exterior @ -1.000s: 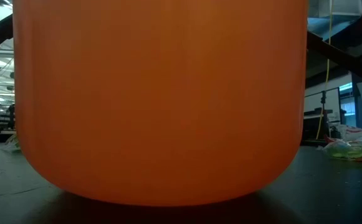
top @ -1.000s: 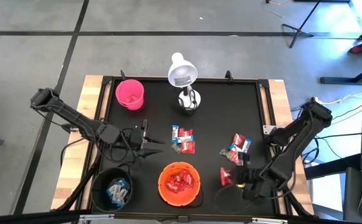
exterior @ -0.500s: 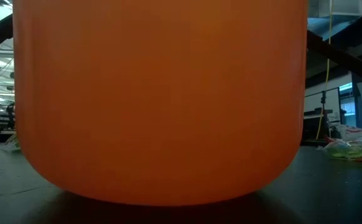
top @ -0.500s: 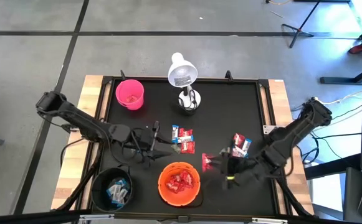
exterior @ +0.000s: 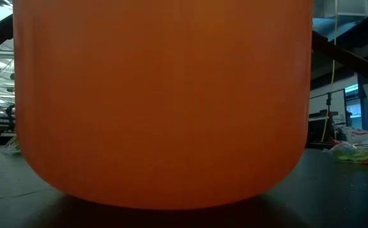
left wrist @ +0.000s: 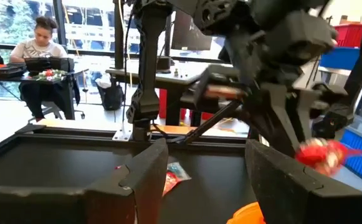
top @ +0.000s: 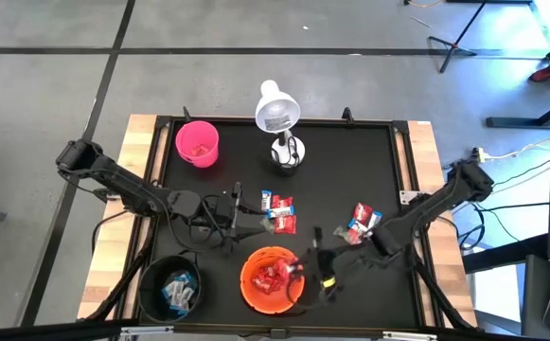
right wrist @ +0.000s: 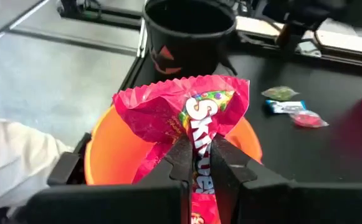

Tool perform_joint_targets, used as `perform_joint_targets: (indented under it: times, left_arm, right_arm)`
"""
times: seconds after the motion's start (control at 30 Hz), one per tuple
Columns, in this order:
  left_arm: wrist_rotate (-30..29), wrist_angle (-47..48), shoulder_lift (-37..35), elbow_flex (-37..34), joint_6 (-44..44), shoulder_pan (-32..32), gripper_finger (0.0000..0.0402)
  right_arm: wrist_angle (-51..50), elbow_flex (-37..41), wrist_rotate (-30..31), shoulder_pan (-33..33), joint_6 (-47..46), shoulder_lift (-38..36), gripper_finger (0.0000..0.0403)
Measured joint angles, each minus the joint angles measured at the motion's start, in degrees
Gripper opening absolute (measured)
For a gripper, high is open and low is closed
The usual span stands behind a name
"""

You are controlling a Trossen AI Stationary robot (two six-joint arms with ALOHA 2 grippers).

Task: Sort candy
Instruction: Put the red candy into the orange bucket

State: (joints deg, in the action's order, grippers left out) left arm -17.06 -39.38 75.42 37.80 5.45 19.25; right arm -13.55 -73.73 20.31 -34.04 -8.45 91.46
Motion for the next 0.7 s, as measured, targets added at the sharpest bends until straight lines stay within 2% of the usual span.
perform_joint_targets:
  times: [0.27,0.57,0.7]
  left_arm:
    - [-0.13,0.46,0.00,0.00,-0.02,-0.15,0.0204]
    - [-0.33,1.47,-0.02,0.00,0.02,-0.22,0.0204]
    - [-0.31,1.46,-0.03,0.00,0.02,-0.22,0.0204]
  right_arm:
    - [0.13,0.00,-4.05,1.61,-0.81,3.48,0.0043]
    - [-0.94,-0.04,-4.07,1.86,-1.57,2.47,0.0150]
    - [-5.20,-0.04,-3.00,1.78,-1.84,1.64,0.0180]
